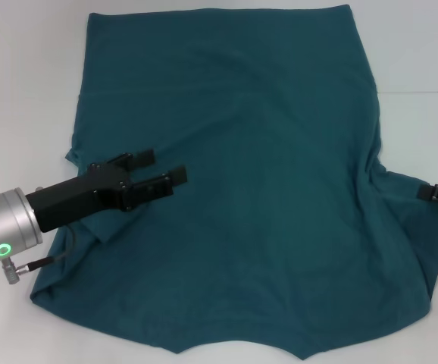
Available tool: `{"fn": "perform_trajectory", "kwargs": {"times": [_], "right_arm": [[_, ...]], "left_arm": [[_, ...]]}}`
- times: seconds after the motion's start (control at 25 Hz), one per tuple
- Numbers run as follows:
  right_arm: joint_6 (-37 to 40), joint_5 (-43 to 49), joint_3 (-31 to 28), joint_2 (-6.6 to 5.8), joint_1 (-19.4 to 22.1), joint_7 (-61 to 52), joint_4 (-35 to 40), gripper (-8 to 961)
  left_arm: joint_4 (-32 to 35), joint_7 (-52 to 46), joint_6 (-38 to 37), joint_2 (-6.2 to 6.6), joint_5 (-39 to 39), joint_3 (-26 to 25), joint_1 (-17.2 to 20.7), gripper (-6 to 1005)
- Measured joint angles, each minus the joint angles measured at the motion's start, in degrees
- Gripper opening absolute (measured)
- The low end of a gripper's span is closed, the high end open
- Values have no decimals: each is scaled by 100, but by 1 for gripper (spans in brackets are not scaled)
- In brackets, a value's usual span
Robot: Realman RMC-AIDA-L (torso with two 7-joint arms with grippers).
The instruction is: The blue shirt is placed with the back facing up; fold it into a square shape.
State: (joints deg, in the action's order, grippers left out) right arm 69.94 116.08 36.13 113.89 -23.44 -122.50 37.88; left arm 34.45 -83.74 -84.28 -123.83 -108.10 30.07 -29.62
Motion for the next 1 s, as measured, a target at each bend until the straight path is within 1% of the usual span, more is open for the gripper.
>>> {"fn": "perform_trajectory", "kwargs": {"times": [0.16,0.4,0.84,1.0], "right_arm": [[-61,3,0,30,-11,60,-1,812],[-111,20,6,39,-21,86,-10,801],[-233,143,-6,50,-96,130,-149,592],[-238,142,-30,60,-99,130,-149,429]], "left_arm": [[0,-5,-3,0,0,-9,10,932],[0,-10,-9,0,1,-8,17,932],[0,-63,-45,-7,13,-27,35,933],[0,-64,-47,-9,13,-27,35,932]]}}
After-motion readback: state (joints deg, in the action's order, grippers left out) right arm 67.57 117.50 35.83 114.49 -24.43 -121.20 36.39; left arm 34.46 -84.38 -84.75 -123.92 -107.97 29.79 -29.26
